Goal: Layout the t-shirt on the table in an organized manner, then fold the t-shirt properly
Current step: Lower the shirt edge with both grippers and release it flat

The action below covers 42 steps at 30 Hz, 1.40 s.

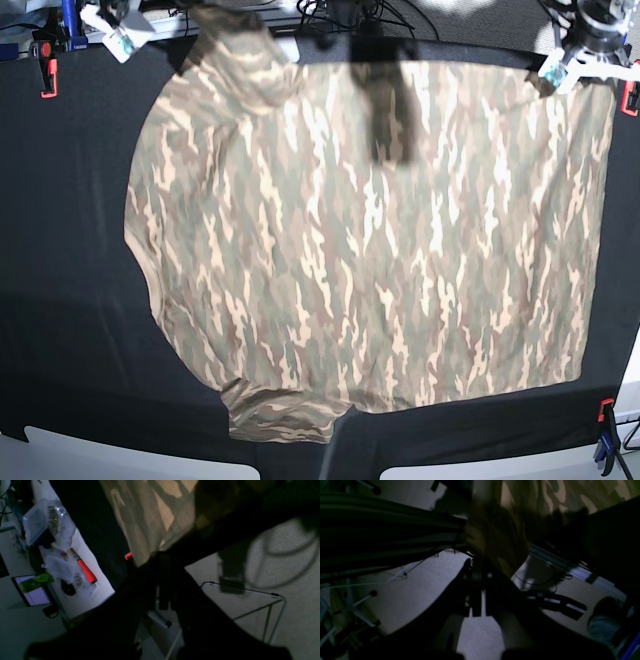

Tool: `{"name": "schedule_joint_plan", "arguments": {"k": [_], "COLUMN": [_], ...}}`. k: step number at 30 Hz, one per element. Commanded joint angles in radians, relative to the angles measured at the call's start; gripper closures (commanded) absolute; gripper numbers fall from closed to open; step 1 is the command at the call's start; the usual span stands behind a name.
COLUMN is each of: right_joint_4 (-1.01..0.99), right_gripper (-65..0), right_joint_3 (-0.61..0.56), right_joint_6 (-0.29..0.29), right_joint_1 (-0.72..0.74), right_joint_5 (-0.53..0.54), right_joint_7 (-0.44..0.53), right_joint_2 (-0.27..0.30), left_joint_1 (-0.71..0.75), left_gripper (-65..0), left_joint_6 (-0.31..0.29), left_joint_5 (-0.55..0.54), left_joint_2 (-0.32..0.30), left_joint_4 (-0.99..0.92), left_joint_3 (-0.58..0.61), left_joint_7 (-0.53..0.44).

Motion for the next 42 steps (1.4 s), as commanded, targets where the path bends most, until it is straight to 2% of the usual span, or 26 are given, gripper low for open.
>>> {"name": "schedule_joint_plan", "arguments": {"k": [1, 7, 10, 12, 29, 38, 42], "right_joint_4": [0.019, 0.019, 0.019, 0.019, 0.019, 0.019, 0.019], "right_gripper": [0.0, 0.0, 0.0, 0.0, 0.0, 0.0, 0.0], "right_joint_3": [0.005, 0.005, 0.005, 0.005, 0.005, 0.005, 0.005], "right_joint_6": [0.017, 0.017, 0.017, 0.017, 0.017, 0.017, 0.017], "right_joint_1": [-0.021, -0.063, -0.095, -0.1, -0.097, -0.097, -0.089], "right_joint_5": [0.012, 0.012, 0.012, 0.012, 0.028, 0.057, 0.057], "right_joint_7": [0.007, 0.006, 0.006, 0.007, 0.022, -0.006, 0.03], "right_joint_2": [0.007, 0.007, 0.007, 0.007, 0.007, 0.007, 0.007], "left_joint_1": [0.019, 0.052, 0.078, 0.09, 0.117, 0.144, 0.143], "left_gripper": [0.0, 0.0, 0.0, 0.0, 0.0, 0.0, 0.0], "left_joint_6": [0.015, 0.034, 0.036, 0.057, 0.057, 0.057, 0.057], "left_joint_5": [0.018, 0.019, 0.052, 0.065, 0.111, 0.111, 0.111], "left_joint_2": [-0.011, -0.011, -0.011, -0.011, -0.011, -0.011, -0.011], "left_joint_4": [0.018, 0.018, 0.018, 0.018, 0.018, 0.018, 0.018], "left_joint_3": [-0.008, -0.008, -0.008, -0.008, -0.008, -0.008, -0.008], "left_joint_7": [0.005, 0.009, 0.01, 0.01, 0.028, 0.036, 0.02]}}
